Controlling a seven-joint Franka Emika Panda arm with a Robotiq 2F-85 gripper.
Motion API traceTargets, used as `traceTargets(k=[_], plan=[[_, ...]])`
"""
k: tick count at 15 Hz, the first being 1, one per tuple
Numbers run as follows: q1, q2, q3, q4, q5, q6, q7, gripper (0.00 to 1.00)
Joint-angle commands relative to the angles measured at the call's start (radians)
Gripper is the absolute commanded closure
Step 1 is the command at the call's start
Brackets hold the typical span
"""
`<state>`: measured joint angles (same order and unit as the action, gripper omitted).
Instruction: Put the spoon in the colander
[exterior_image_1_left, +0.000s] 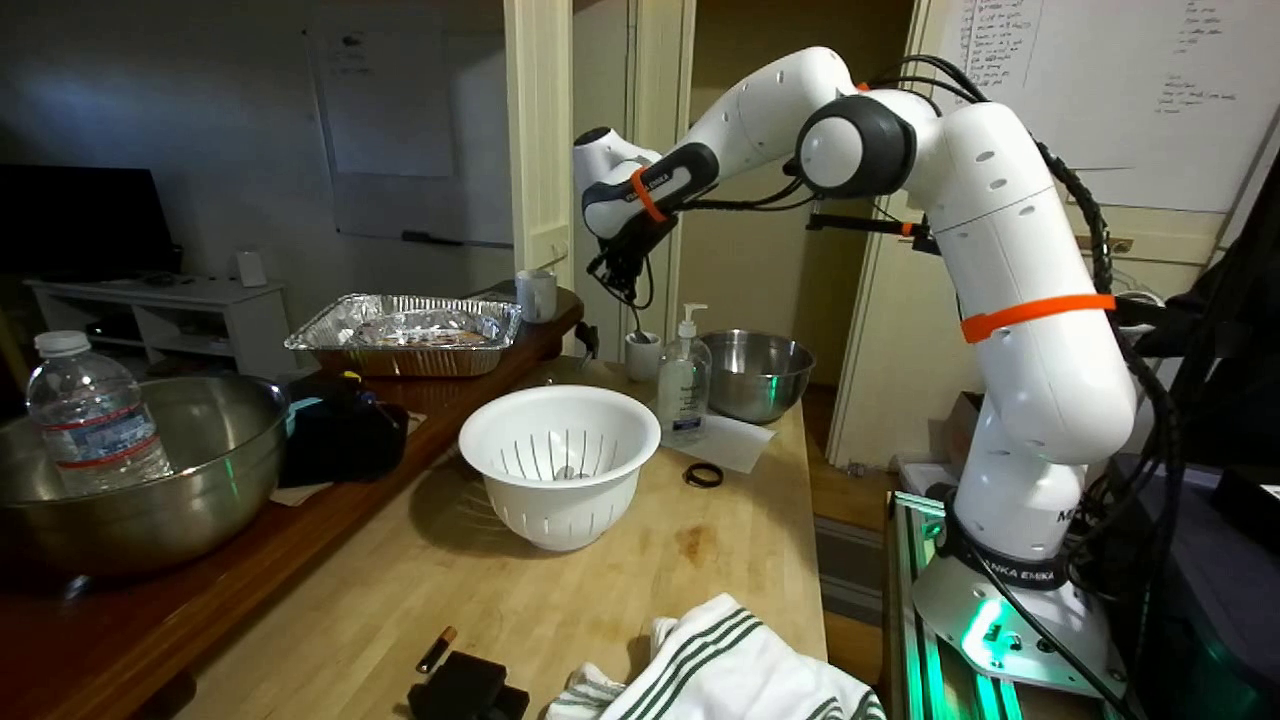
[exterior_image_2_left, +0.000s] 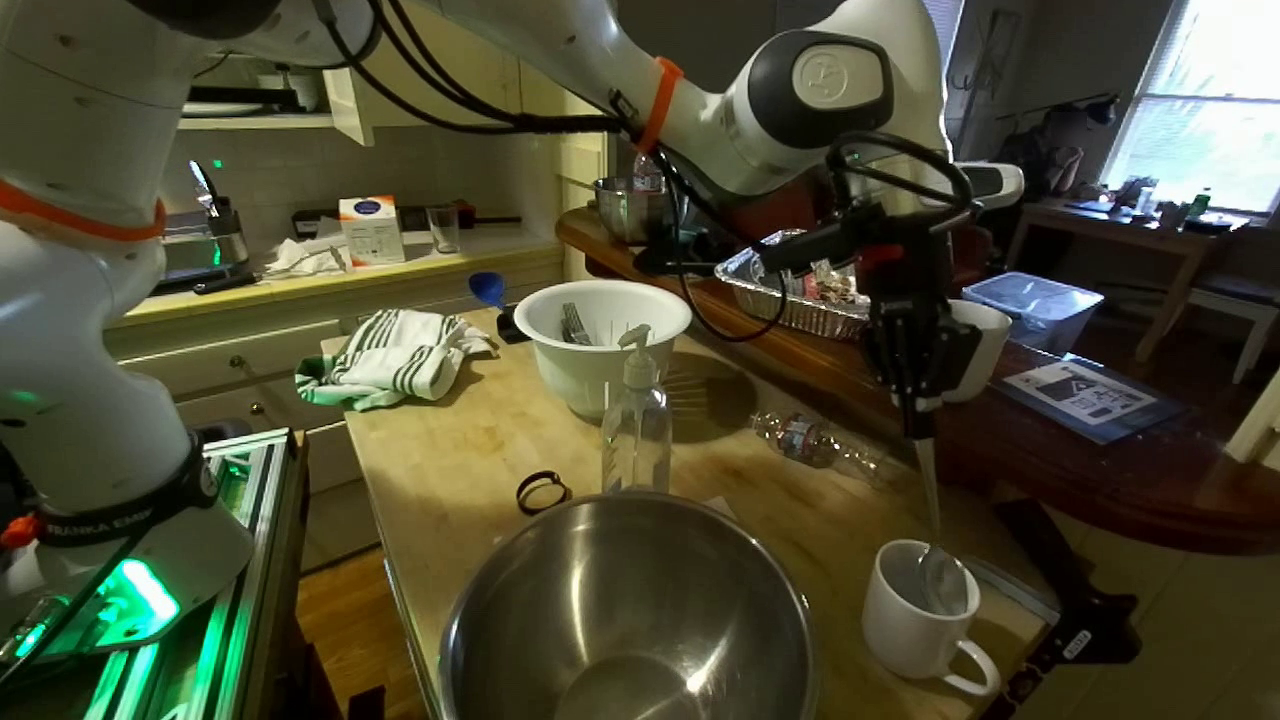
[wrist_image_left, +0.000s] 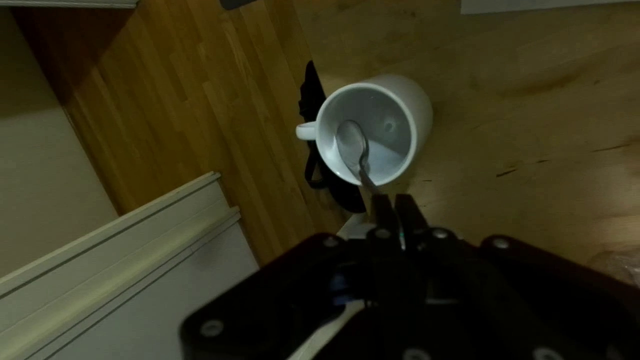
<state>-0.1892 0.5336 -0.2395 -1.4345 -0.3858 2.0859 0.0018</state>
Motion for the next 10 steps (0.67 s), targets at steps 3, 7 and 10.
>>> traceTargets(k=[3,7,10], plan=[[0.006,-0.108,0.010,-0.089,0.002,-0.011,-0.032,0.98],[0.002,-0.224,0.043,-0.188,0.024,0.041,-0.110,0.98],[0.007,-0.365,0.085,-0.318,0.055,0.111,-0.218,0.98]])
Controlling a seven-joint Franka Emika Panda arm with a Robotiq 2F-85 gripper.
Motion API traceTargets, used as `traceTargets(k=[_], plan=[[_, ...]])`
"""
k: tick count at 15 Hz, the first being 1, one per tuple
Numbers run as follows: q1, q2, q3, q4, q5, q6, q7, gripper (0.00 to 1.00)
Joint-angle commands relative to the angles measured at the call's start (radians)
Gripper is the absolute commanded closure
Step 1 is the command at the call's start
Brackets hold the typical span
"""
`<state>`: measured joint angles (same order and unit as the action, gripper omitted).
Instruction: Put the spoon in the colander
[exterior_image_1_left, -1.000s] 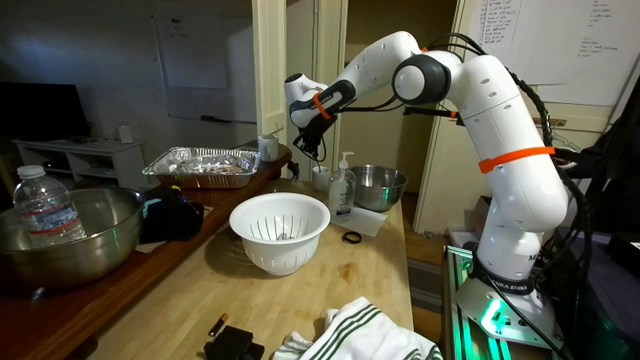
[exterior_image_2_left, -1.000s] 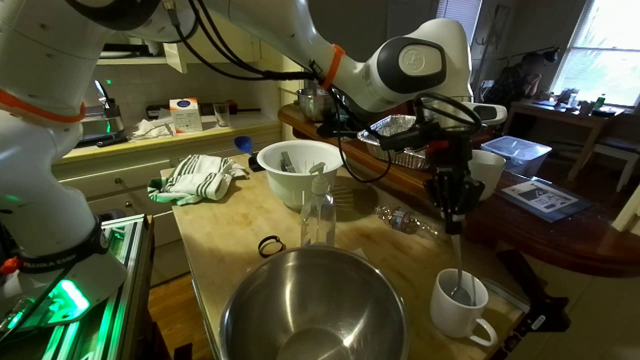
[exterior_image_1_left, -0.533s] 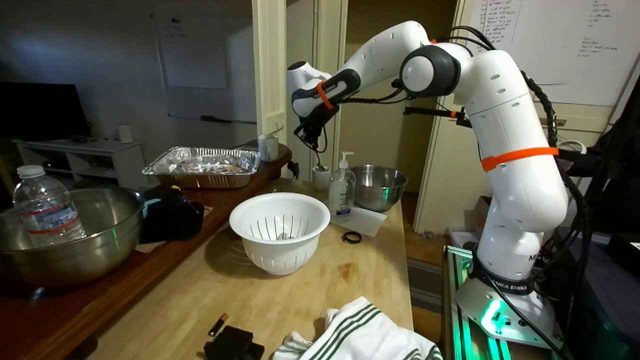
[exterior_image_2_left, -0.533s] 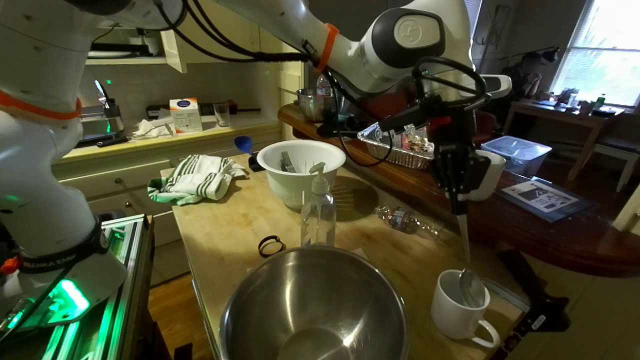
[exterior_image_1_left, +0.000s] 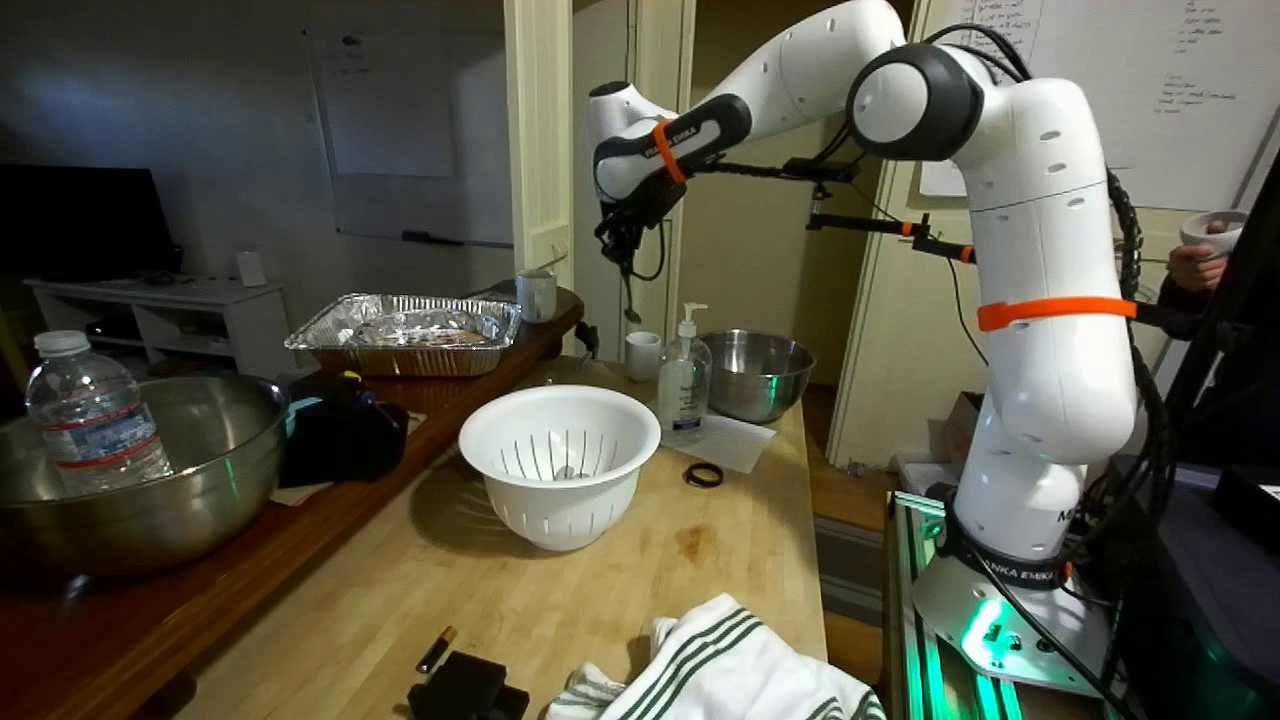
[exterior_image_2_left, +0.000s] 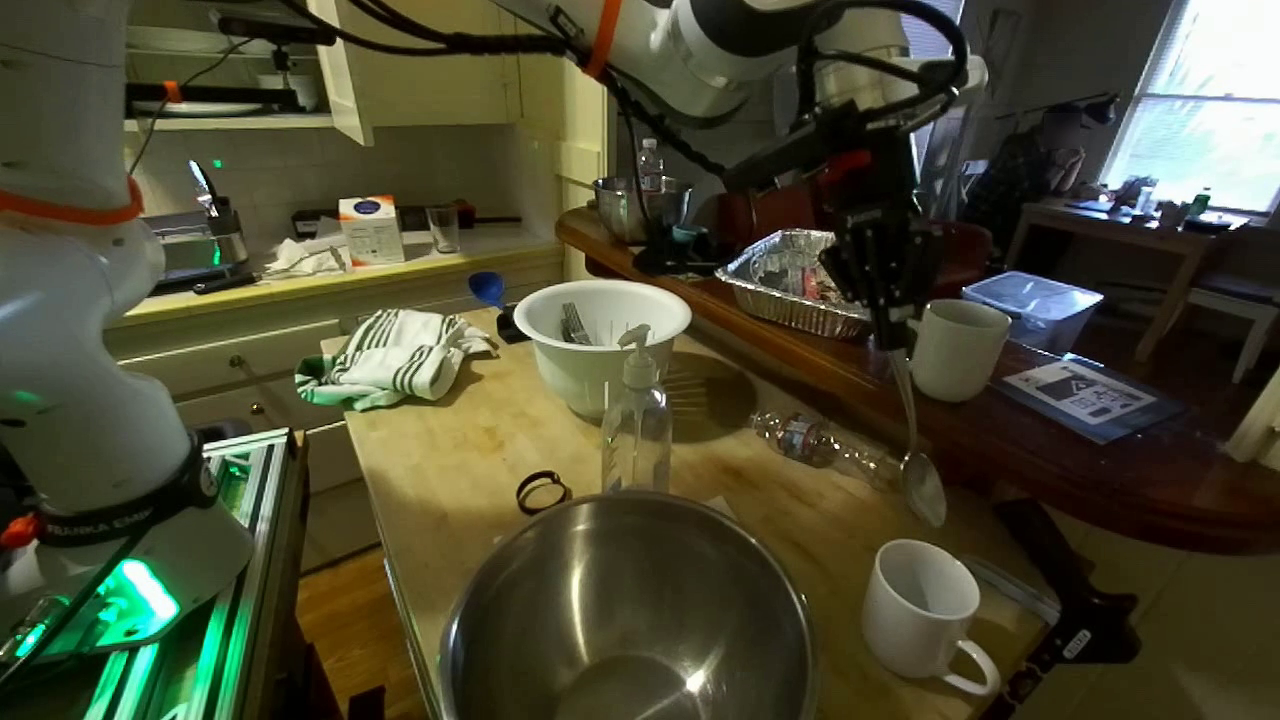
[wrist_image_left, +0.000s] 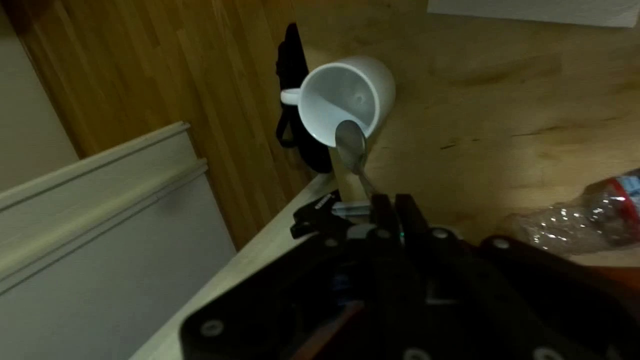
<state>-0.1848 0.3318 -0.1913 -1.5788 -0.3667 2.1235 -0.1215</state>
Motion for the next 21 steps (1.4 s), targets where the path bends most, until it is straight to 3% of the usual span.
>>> traceTargets(k=[1,7,12,16,19,21], plan=[[0.011,-0.212,0.050,-0.215,0.039,0.089,-0.125,0.98],[0.116,-0.463,0.152,-0.385,0.130,0.071,-0.266,0.98],[0.260,-0.596,0.218,-0.527,0.319,0.049,-0.350,0.98],[0.351,-0.606,0.210,-0.596,0.484,0.030,-0.465,0.98],[0.339,-0.559,0.219,-0.634,0.429,0.032,-0.456,0.98],[0.339,-0.499,0.208,-0.635,0.453,0.010,-0.487,0.98]])
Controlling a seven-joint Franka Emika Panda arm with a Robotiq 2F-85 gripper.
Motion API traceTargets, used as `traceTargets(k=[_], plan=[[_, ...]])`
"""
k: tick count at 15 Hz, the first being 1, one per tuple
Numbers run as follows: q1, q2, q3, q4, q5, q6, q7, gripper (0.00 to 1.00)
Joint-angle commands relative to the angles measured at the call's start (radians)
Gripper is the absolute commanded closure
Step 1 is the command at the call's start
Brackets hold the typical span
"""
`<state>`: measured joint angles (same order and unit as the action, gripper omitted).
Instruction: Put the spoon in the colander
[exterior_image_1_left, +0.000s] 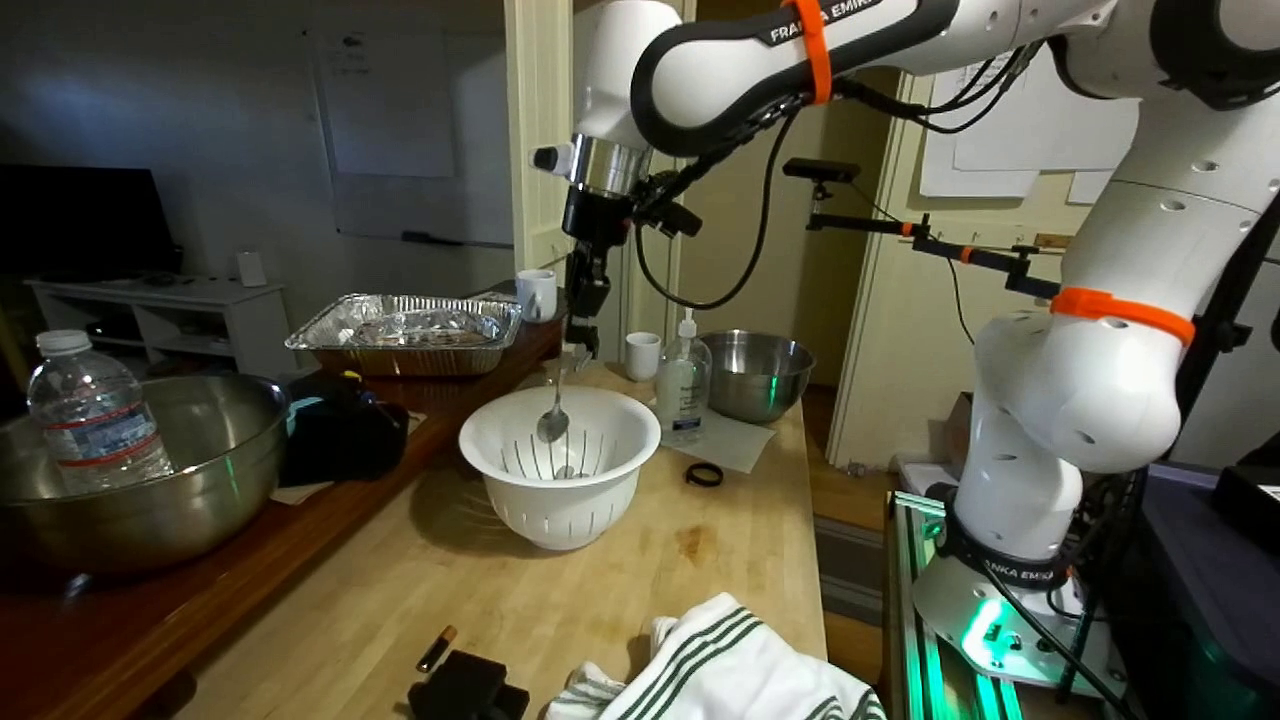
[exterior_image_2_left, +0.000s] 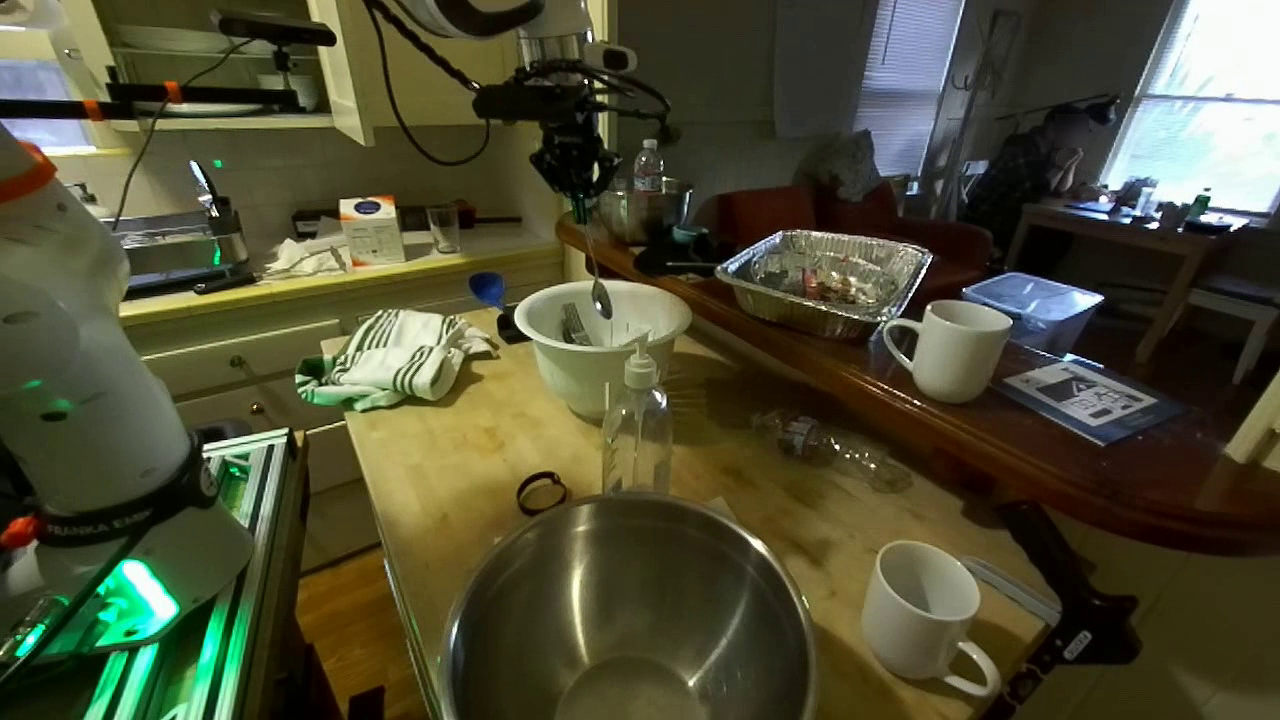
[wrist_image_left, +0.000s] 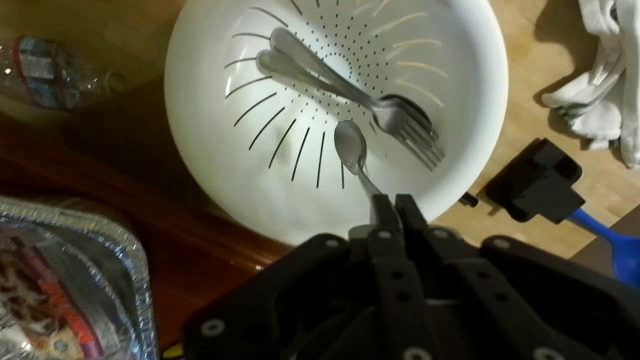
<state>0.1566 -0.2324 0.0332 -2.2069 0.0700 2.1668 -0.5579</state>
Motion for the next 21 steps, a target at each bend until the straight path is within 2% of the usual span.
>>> traceTargets(k=[1,4,9,10,11,14,17,19,20,21], plan=[[-0.007,0.098,-0.015,-0.005,0.008,-0.033,-0.058,0.98],[-0.024,0.181,0.000,0.007,-0.041,0.020,-0.081,0.98],[-0.030,0.265,0.028,0.012,-0.215,0.151,-0.061,0.98],[-0.030,0.274,0.031,0.016,-0.239,0.151,-0.064,0.68],[-0.030,0.267,0.037,0.021,-0.235,0.142,-0.080,0.68],[-0.038,0.206,0.042,0.021,-0.112,0.046,-0.174,0.47],[-0.055,0.118,0.017,0.009,0.017,-0.018,-0.263,0.23],[-0.078,0.038,-0.014,-0.021,0.066,0.016,-0.209,0.10],[-0.092,0.014,-0.028,-0.023,0.043,0.030,-0.173,0.01],[-0.107,-0.005,-0.043,-0.025,0.019,0.047,-0.144,0.00]])
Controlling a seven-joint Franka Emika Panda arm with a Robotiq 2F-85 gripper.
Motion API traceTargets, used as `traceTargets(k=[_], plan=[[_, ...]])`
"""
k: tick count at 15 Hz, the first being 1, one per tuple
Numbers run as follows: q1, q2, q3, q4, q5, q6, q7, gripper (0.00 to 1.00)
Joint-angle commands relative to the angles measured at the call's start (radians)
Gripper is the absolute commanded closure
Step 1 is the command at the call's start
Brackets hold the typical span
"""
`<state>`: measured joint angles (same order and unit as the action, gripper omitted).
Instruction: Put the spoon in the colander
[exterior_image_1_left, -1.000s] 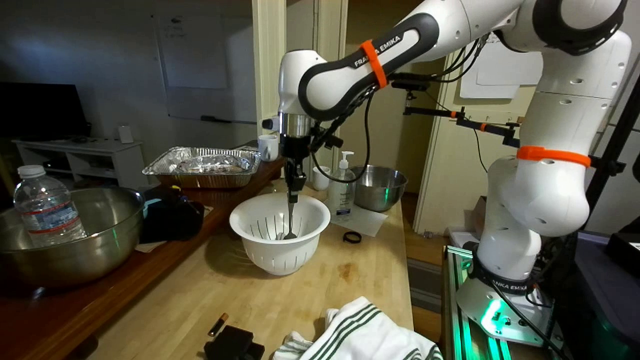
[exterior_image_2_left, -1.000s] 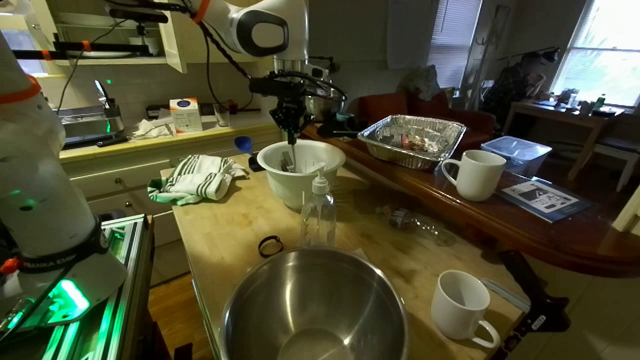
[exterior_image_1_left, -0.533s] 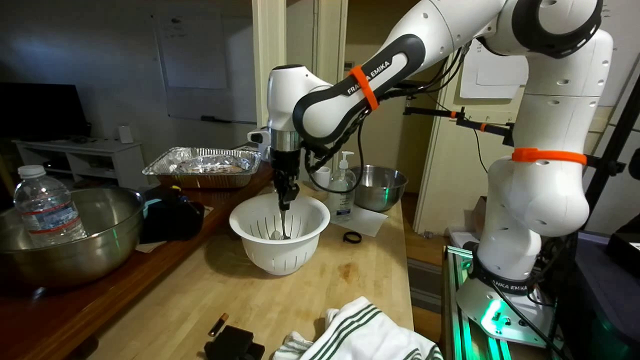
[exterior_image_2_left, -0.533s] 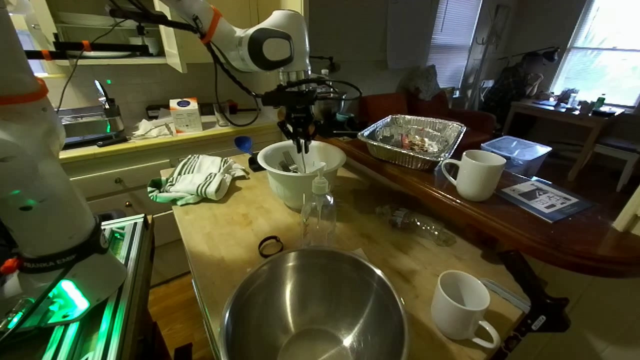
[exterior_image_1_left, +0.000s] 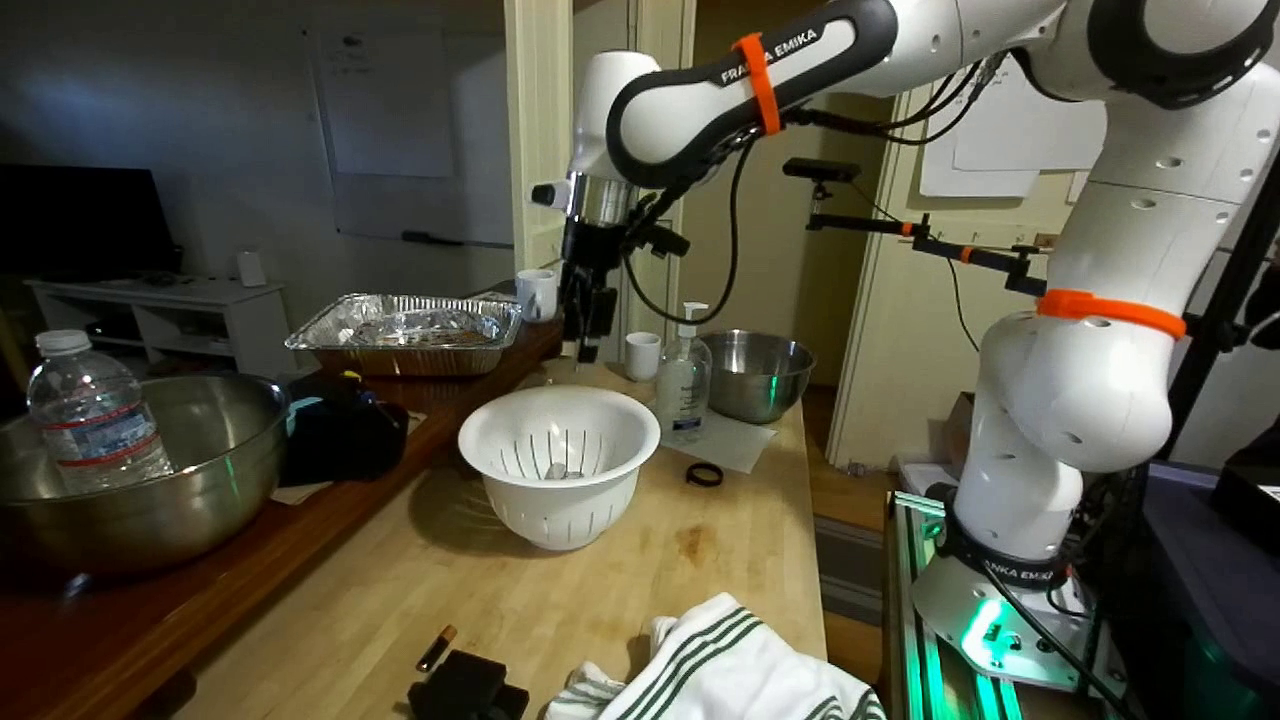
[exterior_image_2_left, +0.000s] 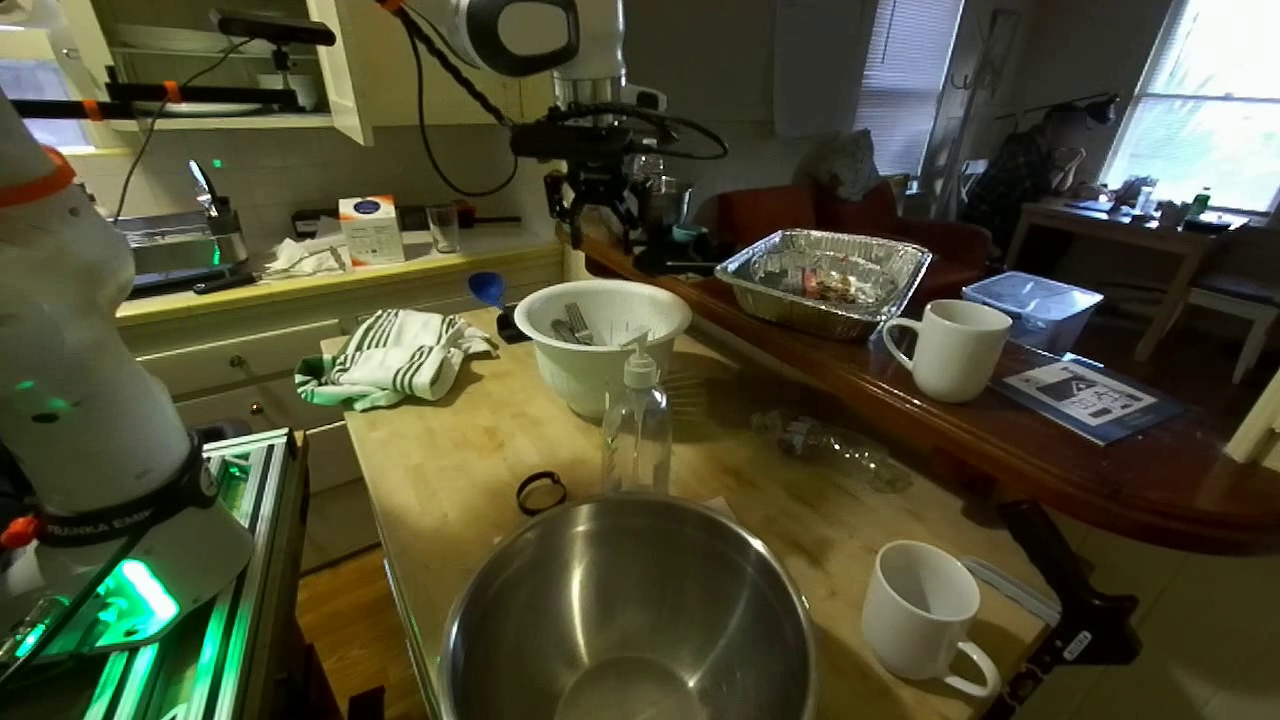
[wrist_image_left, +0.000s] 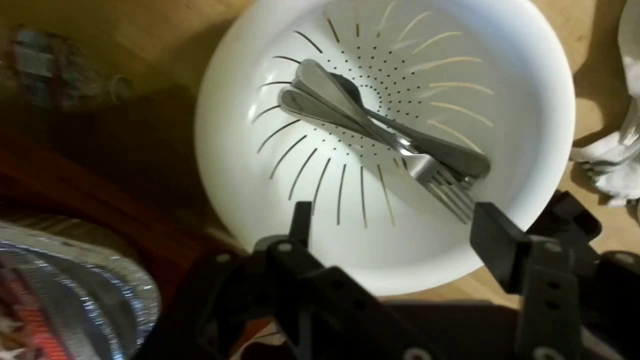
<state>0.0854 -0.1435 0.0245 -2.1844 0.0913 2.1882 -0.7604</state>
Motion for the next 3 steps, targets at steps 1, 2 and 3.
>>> traceTargets(k=[1,2,3], plan=[[-0.051,-0.105,-0.046,-0.053,-0.030,0.053,0.091,0.00],[-0.065,-0.112,-0.054,-0.061,-0.054,0.089,0.124,0.00],[-0.037,-0.079,-0.054,-0.010,-0.022,0.026,0.062,0.00]])
